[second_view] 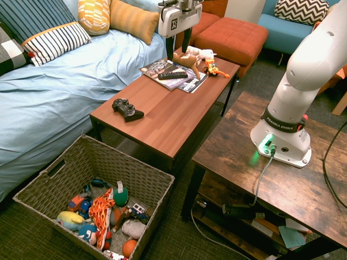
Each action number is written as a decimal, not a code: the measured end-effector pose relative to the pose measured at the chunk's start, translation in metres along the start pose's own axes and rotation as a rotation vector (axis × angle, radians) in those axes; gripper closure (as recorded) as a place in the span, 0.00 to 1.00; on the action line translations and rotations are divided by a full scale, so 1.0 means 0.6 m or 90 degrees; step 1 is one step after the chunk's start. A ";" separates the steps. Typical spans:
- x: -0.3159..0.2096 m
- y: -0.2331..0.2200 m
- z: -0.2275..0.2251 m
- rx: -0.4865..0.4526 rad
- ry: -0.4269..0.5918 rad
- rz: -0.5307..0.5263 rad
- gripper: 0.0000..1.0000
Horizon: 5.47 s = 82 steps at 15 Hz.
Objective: Put the gamepad in the basket
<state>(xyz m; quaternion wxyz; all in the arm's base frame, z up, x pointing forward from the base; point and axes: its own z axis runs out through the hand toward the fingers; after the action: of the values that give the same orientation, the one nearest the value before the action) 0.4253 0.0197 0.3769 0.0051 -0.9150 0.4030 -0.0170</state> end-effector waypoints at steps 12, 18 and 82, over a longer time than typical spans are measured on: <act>-0.006 -0.167 0.121 0.049 -0.001 0.116 0.00; 0.031 -0.299 0.235 0.014 0.013 0.127 0.00; -0.431 -0.592 0.604 -0.162 -0.032 -0.178 0.00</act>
<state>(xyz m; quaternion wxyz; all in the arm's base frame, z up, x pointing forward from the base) 0.5254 0.4488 0.0158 -0.1028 -0.9556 0.2704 0.0564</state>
